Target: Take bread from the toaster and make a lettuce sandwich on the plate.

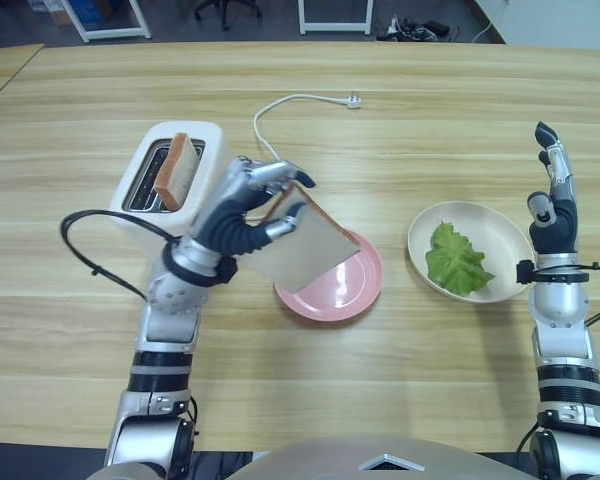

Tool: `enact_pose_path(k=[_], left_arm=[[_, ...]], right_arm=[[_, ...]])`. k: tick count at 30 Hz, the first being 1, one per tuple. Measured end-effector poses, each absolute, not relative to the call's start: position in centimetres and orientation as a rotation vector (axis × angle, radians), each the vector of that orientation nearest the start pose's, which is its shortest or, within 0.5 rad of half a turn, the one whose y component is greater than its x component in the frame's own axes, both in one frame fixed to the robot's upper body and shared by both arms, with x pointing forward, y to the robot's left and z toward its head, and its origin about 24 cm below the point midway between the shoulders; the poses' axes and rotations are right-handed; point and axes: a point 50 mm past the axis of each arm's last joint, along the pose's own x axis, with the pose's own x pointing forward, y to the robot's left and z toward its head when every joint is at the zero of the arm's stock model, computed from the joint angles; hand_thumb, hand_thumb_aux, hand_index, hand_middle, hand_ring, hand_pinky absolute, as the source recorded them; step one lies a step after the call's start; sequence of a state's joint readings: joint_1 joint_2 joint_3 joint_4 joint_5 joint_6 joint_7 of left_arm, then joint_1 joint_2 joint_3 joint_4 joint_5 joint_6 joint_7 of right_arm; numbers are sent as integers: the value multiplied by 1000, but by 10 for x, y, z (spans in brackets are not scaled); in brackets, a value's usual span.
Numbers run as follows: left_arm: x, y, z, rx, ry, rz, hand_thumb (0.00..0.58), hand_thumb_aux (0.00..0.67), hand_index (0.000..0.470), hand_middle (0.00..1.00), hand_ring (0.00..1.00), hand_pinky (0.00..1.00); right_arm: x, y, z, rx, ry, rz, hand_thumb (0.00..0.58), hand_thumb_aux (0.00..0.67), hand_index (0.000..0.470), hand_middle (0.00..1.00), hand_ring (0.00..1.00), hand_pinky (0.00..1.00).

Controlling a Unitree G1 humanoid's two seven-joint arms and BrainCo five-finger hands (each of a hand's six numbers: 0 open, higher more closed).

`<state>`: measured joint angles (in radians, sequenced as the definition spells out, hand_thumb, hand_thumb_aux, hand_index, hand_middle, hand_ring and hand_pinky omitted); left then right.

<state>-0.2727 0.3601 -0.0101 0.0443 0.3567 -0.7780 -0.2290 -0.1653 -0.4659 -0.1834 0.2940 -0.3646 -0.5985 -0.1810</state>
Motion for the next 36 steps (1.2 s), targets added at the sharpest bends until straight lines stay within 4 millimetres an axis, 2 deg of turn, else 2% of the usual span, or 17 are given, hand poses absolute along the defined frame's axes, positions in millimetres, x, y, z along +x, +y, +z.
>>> enact_pose_path(k=[5,10,15,23,27,28,29,30,31,32,33,34,35,36], left_arm=[[279,125,142,882,-848,-578,580,670,470,1000,1000,1000],[296,104,133,927,-798,-720,580,670,470,1000,1000,1000],[304,86,118,926,-722,-876,580,670,470,1000,1000,1000],[319,85,88,1049,-540,-976,580,670,470,1000,1000,1000],[326,84,80,1106,-499,-967,580,670,470,1000,1000,1000],[327,85,77,1124,-488,-954,580,670,470,1000,1000,1000],[328,86,76,1131,-482,-949,568,573,402,1000,1000,1000],[329,86,74,1142,-476,-946,531,476,334,1000,1000,1000],[330,86,73,1155,-475,-942,441,342,240,1000,1000,1000],[331,86,72,1164,-474,-939,398,294,206,1000,1000,1000],[331,86,70,1176,-469,-944,366,263,184,1000,1000,1000],[330,86,69,1182,-465,-948,297,202,142,1000,1000,1000],[330,85,68,1185,-465,-953,255,168,118,1000,1000,1000],[329,85,68,1182,-472,-955,209,134,94,1000,1000,1000]], right_arm=[[269,-268,94,-985,-425,-86,0,0,0,0,0,0],[267,-271,75,-1143,-336,16,0,0,0,0,0,0],[265,-268,56,-1236,-257,119,0,0,0,0,0,0],[257,-270,19,-1369,-73,263,0,0,0,0,0,0],[259,-274,11,-1416,-32,267,0,0,0,0,0,0],[262,-274,11,-1432,-26,263,40,24,17,0,0,0],[263,-274,10,-1440,-25,263,71,42,29,0,0,0],[265,-275,10,-1448,-27,260,128,79,55,0,0,0],[266,-275,10,-1452,-26,259,223,145,101,0,0,0],[267,-276,10,-1456,-27,255,395,292,205,0,0,0],[267,-276,10,-1459,-28,253,449,352,247,0,0,0],[268,-276,10,-1458,-35,248,480,391,275,0,0,0],[269,-276,13,-1452,-52,239,516,447,313,0,0,0],[271,-274,16,-1443,-73,238,556,533,374,0,0,0]])
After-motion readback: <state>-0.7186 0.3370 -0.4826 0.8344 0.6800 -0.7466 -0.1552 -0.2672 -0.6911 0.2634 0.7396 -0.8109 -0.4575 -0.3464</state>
